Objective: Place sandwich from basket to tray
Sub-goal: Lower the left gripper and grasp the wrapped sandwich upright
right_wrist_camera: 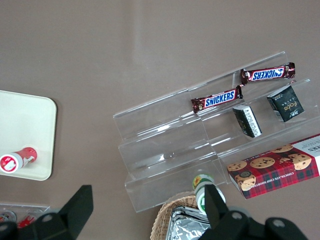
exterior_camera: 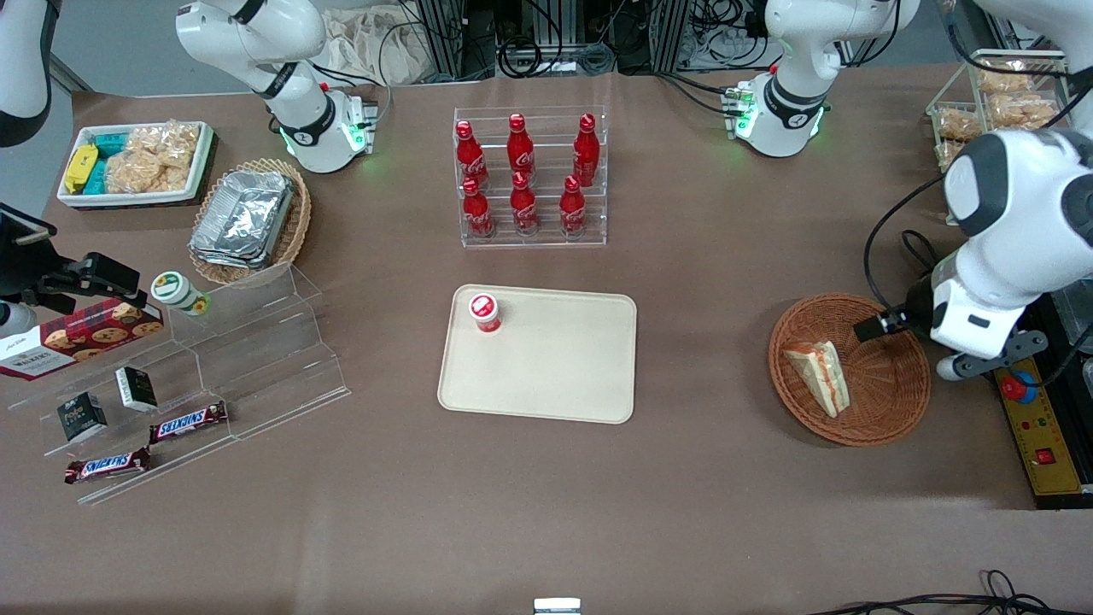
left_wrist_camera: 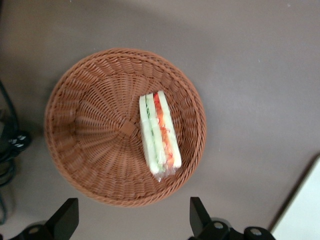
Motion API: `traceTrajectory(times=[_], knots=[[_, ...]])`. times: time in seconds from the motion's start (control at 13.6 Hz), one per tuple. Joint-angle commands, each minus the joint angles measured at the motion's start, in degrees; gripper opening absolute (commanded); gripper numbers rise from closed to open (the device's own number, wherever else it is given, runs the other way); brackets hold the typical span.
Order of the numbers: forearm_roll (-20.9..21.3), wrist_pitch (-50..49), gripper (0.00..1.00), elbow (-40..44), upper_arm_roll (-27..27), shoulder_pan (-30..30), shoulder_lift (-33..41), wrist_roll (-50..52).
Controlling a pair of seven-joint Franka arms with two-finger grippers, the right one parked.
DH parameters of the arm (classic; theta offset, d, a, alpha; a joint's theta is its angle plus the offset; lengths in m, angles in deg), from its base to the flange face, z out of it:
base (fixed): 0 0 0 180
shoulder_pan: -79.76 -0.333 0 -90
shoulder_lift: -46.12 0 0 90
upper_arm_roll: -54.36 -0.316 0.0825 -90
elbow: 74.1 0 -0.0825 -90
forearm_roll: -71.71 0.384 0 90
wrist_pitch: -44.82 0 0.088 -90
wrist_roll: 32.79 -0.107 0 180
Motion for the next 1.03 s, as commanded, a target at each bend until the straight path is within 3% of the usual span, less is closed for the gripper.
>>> traceTrajectory(times=[0.0,0.37,0.66,0.95], knots=[[0.78,5.52,1.00,-0.90,0.39,0.09,-3.76,4.58],[0.87,20.46,1.00,-6.96,0.57,0.35,-9.92,8.36],[0.87,24.70,0.99,-8.20,0.57,0.97,-13.00,9.42],[0.96,24.62,0.44,-8.29,0.57,0.97,-13.09,8.81]])
